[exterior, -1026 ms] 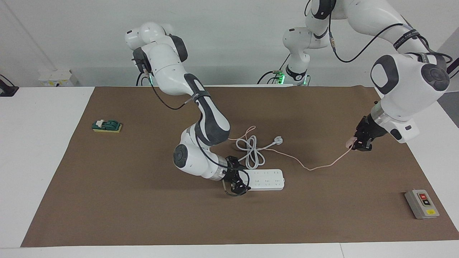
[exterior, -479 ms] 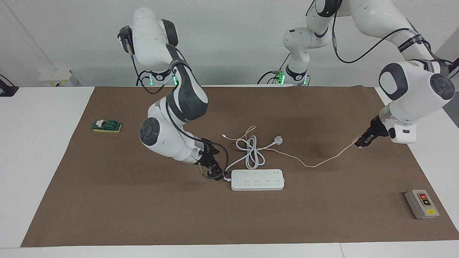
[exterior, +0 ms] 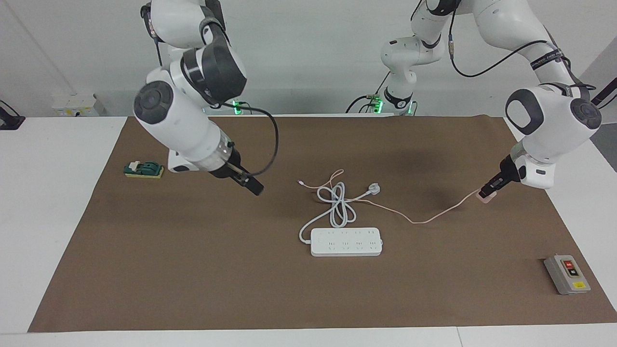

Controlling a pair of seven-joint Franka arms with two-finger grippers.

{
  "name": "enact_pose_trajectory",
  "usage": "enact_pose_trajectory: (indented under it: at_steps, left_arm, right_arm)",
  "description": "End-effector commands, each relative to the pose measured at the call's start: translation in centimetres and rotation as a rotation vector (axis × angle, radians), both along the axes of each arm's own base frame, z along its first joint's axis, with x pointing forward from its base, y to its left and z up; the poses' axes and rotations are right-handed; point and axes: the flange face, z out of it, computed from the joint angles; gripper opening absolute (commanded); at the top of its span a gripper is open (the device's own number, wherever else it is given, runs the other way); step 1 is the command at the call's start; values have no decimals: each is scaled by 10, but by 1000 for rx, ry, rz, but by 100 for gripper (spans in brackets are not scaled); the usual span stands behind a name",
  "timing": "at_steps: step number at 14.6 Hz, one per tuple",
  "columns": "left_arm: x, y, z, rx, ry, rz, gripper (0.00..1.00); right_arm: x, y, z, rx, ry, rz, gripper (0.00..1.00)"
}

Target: Unplug charger and place it aside

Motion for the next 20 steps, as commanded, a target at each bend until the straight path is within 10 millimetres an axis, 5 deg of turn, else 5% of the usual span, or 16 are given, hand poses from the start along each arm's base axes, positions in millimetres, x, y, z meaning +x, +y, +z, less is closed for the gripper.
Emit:
enact_pose_trajectory:
  at_steps: [1,4,9,12,16,20]
  left_arm:
    - [1,-11,51,58,0,-110,100]
    - [-15,-27,90,49,31,-199,100]
    - [-58,-59,143,45,60,-271,100]
    - [-82,-57,145,32,98,-362,100]
    - [-78,-40,148,12,54,-378,100]
    - [-75,-58,150,21,60,-425,100]
  right_arm:
    - [-29,-41,35,-66,-78,286,100]
    - [-63,-66,60,-76,-83,324,100]
    - [-110,-81,59,-86,-64,302,100]
    - [-110,-84,55,-98,-62,300,100]
    - [-106,-76,53,-154,-93,320,100]
    - [-108,-71,54,-150,-89,301,100]
